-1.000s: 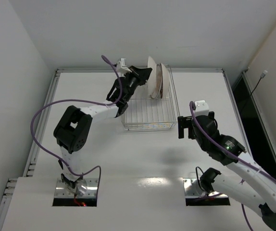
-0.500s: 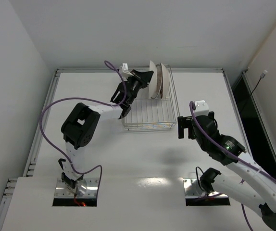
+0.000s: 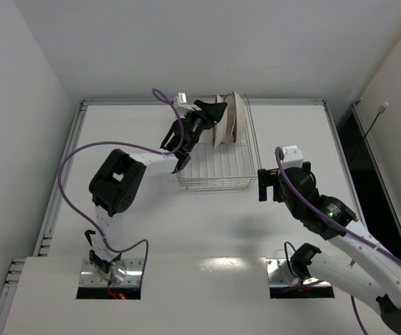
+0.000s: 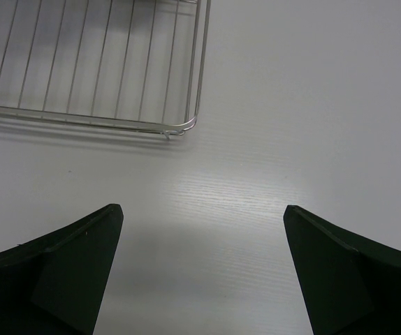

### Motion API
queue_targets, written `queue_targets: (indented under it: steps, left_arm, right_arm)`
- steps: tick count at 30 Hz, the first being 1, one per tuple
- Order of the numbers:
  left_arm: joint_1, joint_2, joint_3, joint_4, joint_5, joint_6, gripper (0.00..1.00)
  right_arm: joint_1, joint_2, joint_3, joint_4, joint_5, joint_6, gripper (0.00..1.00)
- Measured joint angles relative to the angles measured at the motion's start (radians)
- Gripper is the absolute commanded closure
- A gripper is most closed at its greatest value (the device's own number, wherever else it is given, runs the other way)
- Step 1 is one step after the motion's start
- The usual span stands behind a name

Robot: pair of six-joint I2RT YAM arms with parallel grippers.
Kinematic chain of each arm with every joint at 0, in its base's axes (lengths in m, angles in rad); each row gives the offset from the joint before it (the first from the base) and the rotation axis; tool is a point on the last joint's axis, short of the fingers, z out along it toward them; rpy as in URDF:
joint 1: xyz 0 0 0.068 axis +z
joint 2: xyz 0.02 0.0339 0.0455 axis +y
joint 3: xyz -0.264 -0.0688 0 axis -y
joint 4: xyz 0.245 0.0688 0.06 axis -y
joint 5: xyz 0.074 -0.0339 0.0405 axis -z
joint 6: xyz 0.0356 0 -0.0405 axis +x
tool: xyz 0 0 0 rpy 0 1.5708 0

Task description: Load the plates into the dish rack

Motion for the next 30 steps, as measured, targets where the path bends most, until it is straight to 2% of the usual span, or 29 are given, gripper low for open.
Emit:
queue_targets:
  steps: [8,9,16,30]
  left_arm:
    - [0.0,0.0,0.034,-0.021,0.067,0.015,0.12]
    - [0.0,0.0,0.042,-0.029,0.073,0.025,0.11]
    - [0.004,0.0,0.13,-0.176,0.127,0.077,0.06]
    - [0.052,-0.08,0.069,-0.278,0.252,0.103,0.04]
  right_arm:
    - [0.003,0.0,0.0,0.0,-0.001,0.0,0.01]
    - [0.003,0.0,0.0,0.0,-0.001,0.0,0.01]
    - [0.007,0.0,0.0,0.0,-0.001,0.0,0.01]
    - [0.007,0.033,0.0,0.001,-0.001,-0.001,0.01]
